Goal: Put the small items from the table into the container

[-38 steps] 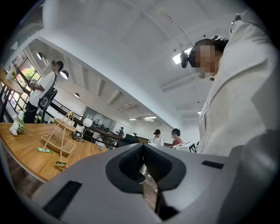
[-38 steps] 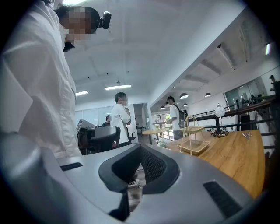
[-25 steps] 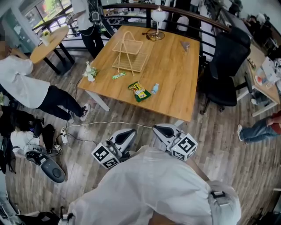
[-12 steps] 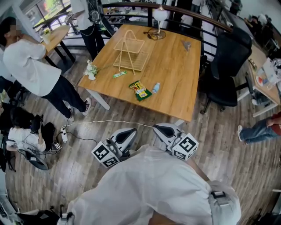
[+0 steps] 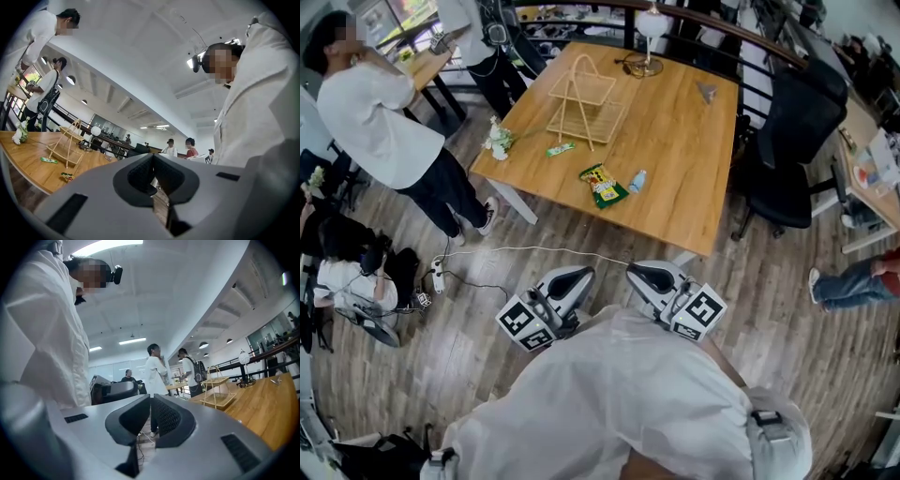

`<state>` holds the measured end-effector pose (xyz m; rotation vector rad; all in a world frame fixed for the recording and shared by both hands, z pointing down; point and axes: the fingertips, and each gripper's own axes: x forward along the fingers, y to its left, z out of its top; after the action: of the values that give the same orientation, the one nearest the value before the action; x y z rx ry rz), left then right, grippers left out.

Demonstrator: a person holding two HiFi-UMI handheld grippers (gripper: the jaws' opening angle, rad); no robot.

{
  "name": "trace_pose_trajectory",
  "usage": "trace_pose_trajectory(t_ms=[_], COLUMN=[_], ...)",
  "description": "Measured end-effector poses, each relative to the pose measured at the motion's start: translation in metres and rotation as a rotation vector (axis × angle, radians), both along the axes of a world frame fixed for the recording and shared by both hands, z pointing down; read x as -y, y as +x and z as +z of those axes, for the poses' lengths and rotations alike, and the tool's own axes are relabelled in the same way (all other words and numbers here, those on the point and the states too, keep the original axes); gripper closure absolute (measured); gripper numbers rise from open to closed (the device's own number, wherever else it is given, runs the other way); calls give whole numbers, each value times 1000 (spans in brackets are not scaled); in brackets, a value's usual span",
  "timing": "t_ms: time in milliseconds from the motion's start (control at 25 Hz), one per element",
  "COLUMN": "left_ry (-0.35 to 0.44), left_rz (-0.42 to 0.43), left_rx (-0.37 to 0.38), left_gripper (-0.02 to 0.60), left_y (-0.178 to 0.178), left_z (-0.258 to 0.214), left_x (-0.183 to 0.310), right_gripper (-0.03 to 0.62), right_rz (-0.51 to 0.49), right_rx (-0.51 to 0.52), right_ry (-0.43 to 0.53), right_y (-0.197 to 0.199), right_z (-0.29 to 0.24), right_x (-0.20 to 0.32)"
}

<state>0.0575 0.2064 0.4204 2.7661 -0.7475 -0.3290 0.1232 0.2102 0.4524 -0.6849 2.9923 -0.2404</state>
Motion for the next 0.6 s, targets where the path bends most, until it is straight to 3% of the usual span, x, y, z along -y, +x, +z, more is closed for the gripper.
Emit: trace_pose_trajectory(t_ms=[280, 600], left_ry=[-17, -7], left_rz=[-21, 7], left_rx=[15, -5], left_gripper=[575, 575], left_y=[-10, -28], left_z=[1, -2], left_x=[13, 84], right_gripper=[577, 577], right_rz=[3, 32], right_rx=[14, 15], right_ry=[-12, -3], right_y=[-4, -25], right_z=[3, -1], right_x=[17, 82])
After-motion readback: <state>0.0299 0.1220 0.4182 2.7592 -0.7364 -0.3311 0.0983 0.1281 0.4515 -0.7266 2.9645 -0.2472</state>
